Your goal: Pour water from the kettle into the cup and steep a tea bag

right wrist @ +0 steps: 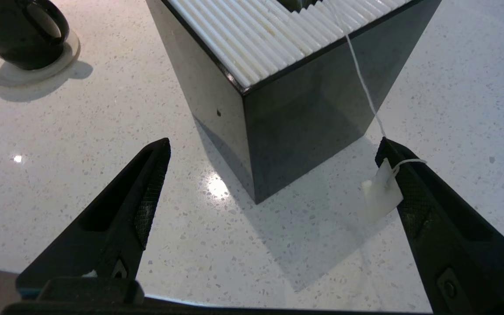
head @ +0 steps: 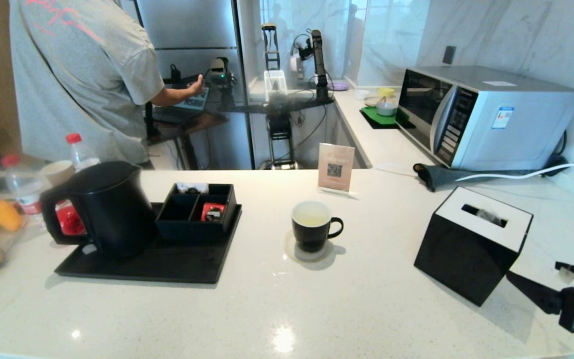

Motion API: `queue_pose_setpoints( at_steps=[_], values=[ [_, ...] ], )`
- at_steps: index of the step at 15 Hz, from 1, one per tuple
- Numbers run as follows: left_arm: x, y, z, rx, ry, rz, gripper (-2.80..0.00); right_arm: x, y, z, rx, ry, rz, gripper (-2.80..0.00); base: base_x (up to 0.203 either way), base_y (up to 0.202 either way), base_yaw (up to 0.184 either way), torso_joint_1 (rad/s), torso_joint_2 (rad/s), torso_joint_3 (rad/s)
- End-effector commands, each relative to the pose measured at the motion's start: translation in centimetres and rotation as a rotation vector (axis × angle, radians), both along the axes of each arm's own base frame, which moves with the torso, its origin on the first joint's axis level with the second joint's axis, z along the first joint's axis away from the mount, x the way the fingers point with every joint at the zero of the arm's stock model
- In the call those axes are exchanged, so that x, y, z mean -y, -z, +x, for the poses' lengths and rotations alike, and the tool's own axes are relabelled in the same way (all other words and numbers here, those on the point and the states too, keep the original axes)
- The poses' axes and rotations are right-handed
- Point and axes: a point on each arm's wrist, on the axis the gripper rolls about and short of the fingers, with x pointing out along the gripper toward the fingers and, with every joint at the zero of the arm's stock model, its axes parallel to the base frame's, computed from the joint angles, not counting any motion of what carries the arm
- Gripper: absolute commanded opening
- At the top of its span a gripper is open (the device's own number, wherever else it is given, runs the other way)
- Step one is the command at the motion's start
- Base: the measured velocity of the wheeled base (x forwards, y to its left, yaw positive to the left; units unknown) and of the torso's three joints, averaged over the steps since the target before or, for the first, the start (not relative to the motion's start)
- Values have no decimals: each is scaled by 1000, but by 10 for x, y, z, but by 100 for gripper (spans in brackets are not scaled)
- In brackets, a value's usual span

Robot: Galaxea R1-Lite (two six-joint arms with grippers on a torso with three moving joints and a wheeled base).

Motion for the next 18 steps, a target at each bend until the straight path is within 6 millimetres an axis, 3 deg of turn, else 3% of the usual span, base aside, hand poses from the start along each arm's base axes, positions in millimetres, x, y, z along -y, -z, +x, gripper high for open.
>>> queue_pose_setpoints(
  at_steps=[1,7,18],
  values=[
    [0,0,0,0,0,1,0,-1,5,-3,-18,-4,3,0,0,0,0,0,0,0],
    [0,0,0,0,0,1,0,-6,19,-13,-85,-36,13,0,0,0,0,0,0,0],
    [0,0,0,0,0,0,0,-36,17,-15,-83,-251,48,0,0,0,0,0,0,0]
  ],
)
